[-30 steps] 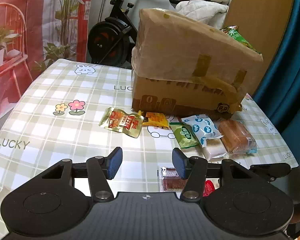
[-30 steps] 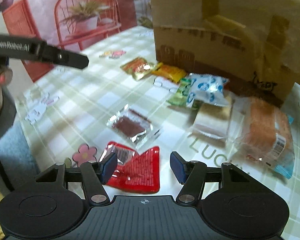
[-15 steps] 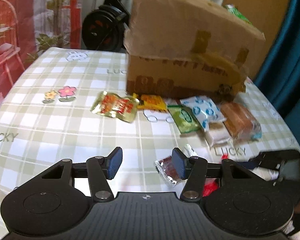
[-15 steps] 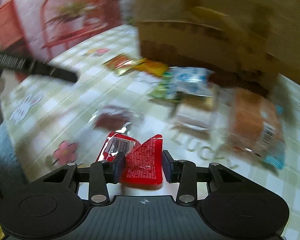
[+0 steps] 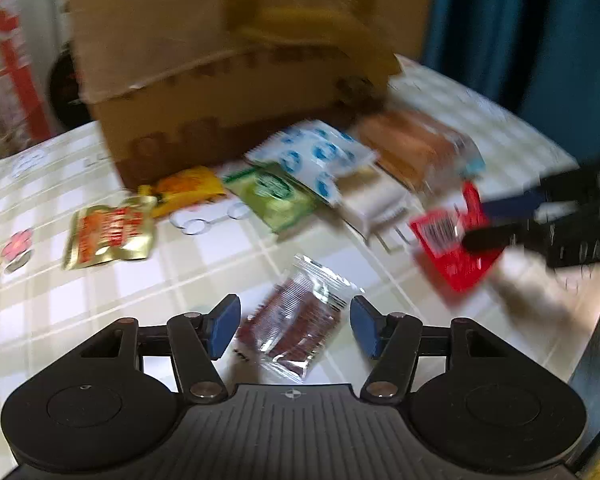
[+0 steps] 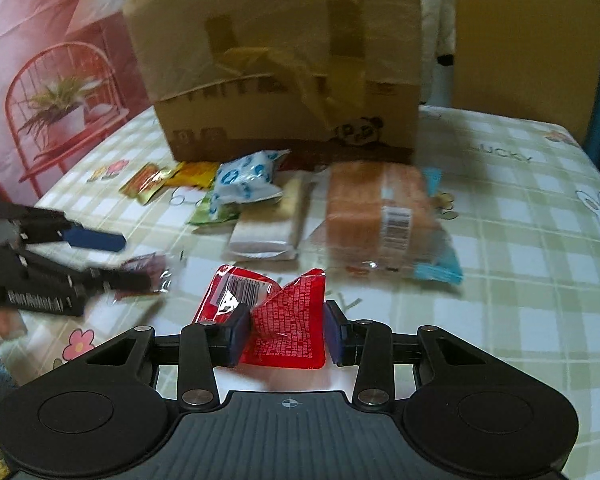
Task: Organize snacks
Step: 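Grasp the clear brown-filled packet with the left tool while the right tool lifts the red packet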
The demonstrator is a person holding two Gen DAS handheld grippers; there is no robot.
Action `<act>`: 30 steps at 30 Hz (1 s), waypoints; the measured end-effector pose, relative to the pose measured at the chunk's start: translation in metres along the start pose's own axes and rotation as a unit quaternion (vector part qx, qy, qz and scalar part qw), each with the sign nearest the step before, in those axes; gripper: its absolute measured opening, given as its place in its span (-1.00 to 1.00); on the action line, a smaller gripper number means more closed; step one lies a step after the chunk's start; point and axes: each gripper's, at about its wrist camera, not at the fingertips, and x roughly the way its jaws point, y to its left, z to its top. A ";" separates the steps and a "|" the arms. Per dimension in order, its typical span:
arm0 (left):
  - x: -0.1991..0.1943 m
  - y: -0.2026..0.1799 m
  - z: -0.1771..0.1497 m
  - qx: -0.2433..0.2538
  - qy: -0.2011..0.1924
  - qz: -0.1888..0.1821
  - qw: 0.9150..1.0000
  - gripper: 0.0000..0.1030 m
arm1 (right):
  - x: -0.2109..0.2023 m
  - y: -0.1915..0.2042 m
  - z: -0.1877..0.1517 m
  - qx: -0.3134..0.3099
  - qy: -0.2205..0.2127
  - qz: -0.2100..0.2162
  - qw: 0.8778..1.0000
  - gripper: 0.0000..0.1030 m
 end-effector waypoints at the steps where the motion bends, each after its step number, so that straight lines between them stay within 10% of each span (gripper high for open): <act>1: 0.004 -0.002 -0.001 0.009 0.002 0.002 1.000 0.23 | -0.001 -0.001 0.000 0.002 -0.002 -0.001 1.000 -0.30; 9: 0.011 0.005 0.000 -0.014 -0.003 0.010 1.000 0.29 | -0.003 0.002 0.004 0.003 -0.008 0.002 1.000 -0.30; 13: 0.003 0.008 -0.007 -0.023 -0.011 0.012 1.000 -0.14 | -0.005 0.003 0.005 0.005 -0.013 0.002 1.000 -0.30; 18: -0.008 0.019 -0.014 -0.062 -0.026 0.027 0.997 -0.20 | -0.008 0.003 0.009 0.007 -0.025 0.004 1.000 -0.30; 30: -0.090 0.048 0.059 -0.118 -0.174 0.047 0.977 -0.20 | -0.050 0.013 0.093 -0.033 -0.140 0.005 0.990 -0.30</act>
